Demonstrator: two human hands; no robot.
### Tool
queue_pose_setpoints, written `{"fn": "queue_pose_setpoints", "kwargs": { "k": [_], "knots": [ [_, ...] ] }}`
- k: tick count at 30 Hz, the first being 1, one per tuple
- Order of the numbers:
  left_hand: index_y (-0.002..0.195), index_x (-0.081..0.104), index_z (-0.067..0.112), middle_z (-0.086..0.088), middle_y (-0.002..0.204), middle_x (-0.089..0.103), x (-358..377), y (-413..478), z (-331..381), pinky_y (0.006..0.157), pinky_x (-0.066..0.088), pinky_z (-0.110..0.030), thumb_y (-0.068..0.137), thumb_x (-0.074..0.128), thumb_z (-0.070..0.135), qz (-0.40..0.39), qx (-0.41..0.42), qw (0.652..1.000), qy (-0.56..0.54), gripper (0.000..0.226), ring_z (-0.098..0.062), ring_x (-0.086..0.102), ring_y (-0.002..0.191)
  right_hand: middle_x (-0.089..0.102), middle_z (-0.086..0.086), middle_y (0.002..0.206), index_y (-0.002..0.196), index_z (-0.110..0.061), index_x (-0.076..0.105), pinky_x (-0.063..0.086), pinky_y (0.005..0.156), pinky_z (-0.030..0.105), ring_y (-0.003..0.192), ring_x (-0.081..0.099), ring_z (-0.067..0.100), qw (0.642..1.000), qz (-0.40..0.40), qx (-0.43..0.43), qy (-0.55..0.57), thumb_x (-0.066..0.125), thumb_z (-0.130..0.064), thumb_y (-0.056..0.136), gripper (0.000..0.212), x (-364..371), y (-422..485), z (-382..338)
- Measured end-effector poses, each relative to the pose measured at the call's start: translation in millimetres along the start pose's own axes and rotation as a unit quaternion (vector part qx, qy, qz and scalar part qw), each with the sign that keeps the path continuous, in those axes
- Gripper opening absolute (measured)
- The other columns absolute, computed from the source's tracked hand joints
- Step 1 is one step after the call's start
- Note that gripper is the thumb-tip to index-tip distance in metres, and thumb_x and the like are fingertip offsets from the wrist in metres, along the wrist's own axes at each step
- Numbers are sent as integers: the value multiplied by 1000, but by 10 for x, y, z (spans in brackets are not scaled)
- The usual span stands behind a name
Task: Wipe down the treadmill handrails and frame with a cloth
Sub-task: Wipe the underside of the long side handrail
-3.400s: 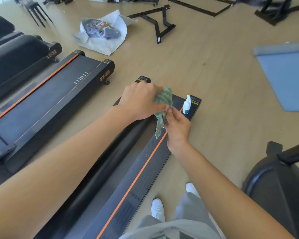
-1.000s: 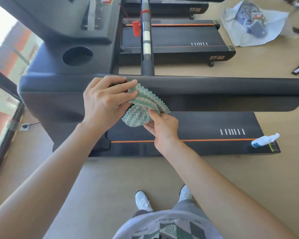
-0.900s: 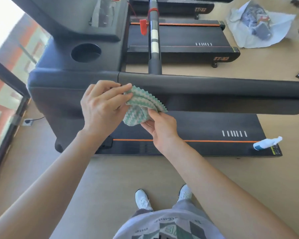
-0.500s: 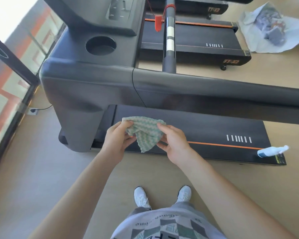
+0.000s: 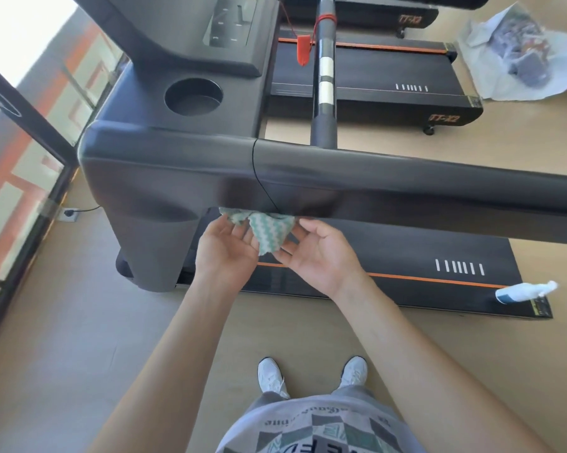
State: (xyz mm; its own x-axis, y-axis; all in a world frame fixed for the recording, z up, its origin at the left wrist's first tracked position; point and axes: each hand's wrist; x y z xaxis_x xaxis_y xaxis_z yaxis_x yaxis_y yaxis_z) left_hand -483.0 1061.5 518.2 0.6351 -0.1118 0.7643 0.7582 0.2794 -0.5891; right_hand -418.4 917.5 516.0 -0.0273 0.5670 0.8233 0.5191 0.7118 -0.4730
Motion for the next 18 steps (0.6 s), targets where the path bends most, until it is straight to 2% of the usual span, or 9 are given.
{"fn": "queue_pose_setpoints", "kwargs": {
  "k": [2,4,7,10,14,16,18],
  "knots": [
    [104,67,5,-11,107,71,-19,24,35,111,46,-42,92,50,11,-22,8,1000,-1,21,-30,68,107,59,15,130,115,-4,54,58,87,44,120,57,35,1000,1,10,-10,47,-6,96,20,27,53,4],
    [92,65,7,-8,96,68,-24,61,40,108,48,-41,91,46,10,-40,16,999,19,19,-28,67,97,61,18,125,116,-4,52,60,85,41,115,60,32,1000,4,16,-9,43,-1,97,21,45,103,8],
    [79,50,13,-2,81,54,-72,140,21,92,52,-35,86,46,10,-69,19,997,39,9,-24,60,82,69,18,104,98,-3,56,59,77,36,98,67,30,1000,11,11,8,39,6,96,20,59,117,8],
    [74,40,17,0,75,44,-110,201,-43,84,49,-29,83,45,9,-74,13,995,59,13,-20,51,73,69,16,100,87,-5,55,59,71,34,88,71,28,999,20,-14,30,36,10,94,25,13,73,-17],
    [73,29,19,-1,76,38,-68,219,-209,90,39,-30,77,48,6,-83,-3,994,76,24,-20,40,72,67,17,100,87,-6,55,60,74,35,91,70,30,997,27,-53,59,36,12,91,26,-118,-21,-100],
    [75,25,20,-2,77,39,-32,229,-311,93,42,-31,74,48,5,-86,-9,993,86,28,-22,43,75,65,18,102,88,-6,54,60,75,36,93,69,31,995,29,-72,66,36,13,90,26,-192,-83,-164],
    [72,32,19,-3,78,45,28,234,-430,99,48,-35,72,49,4,-99,-19,991,92,23,-25,51,81,63,18,102,86,-7,52,58,78,35,98,65,32,993,36,-91,65,36,14,89,27,-270,-147,-238]
  ]
}}
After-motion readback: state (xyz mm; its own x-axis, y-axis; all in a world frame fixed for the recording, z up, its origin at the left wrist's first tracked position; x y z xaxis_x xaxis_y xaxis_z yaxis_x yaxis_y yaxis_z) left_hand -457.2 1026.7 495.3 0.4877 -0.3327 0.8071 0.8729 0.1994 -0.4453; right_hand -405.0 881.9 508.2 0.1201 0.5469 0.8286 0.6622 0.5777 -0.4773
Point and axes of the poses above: each hand's wrist, its own y-axis towards the middle knuckle, its own x-axis out of the palm, z = x × y
